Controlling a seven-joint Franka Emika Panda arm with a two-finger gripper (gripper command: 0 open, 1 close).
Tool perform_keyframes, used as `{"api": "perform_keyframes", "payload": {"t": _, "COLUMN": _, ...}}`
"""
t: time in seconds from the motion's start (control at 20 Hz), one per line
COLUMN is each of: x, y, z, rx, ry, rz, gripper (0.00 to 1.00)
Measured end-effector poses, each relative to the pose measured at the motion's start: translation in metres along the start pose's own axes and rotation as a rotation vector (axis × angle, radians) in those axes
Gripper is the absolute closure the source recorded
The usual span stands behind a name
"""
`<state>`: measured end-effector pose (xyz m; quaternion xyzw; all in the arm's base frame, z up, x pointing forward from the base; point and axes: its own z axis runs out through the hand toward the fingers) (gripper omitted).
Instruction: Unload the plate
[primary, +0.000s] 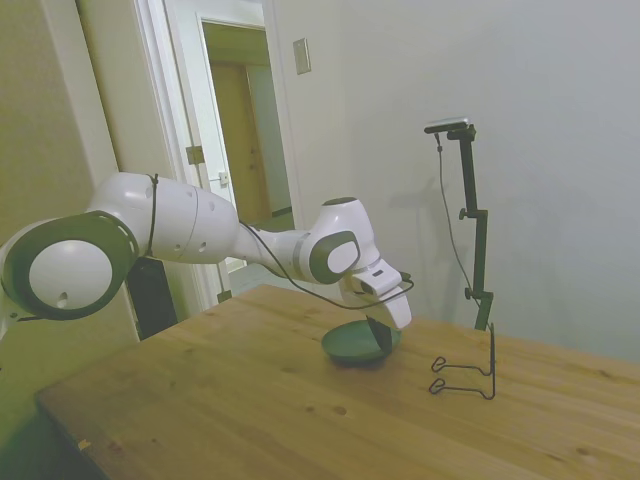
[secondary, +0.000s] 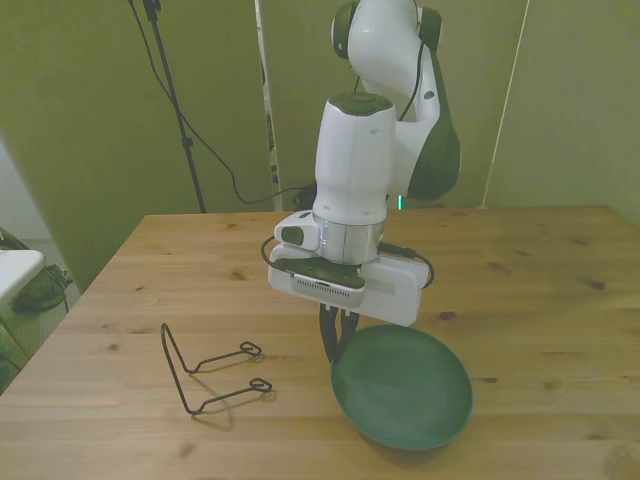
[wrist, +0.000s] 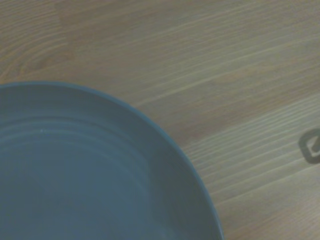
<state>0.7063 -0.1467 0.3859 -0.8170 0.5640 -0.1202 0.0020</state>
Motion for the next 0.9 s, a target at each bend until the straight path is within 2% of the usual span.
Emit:
{"api": "perform_keyframes", "payload": {"t": 0.4, "x": 0.005, "y": 0.001, "z": -0.003, "rx": 0.003, "ry": 0.007, "rz": 0.004, "gripper": 0.00}}
{"api": "perform_keyframes", "payload": {"t": 0.55, "x": 0.007, "y": 0.001, "z": -0.018, "rx": -0.006, "ry": 0.004, "rz": 0.001, "gripper": 0.00}}
{"api": "perform_keyframes", "payload": {"t": 0.65, "x": 0.011, "y": 0.004, "z": -0.049, "rx": -0.024, "ry": 0.006, "rz": -0.013, "gripper": 0.00}}
{"api": "perform_keyframes", "payload": {"t": 0.9, "x": 0.014, "y": 0.031, "z": -0.157, "rx": -0.069, "ry": 0.024, "rz": -0.070, "gripper": 0.00}}
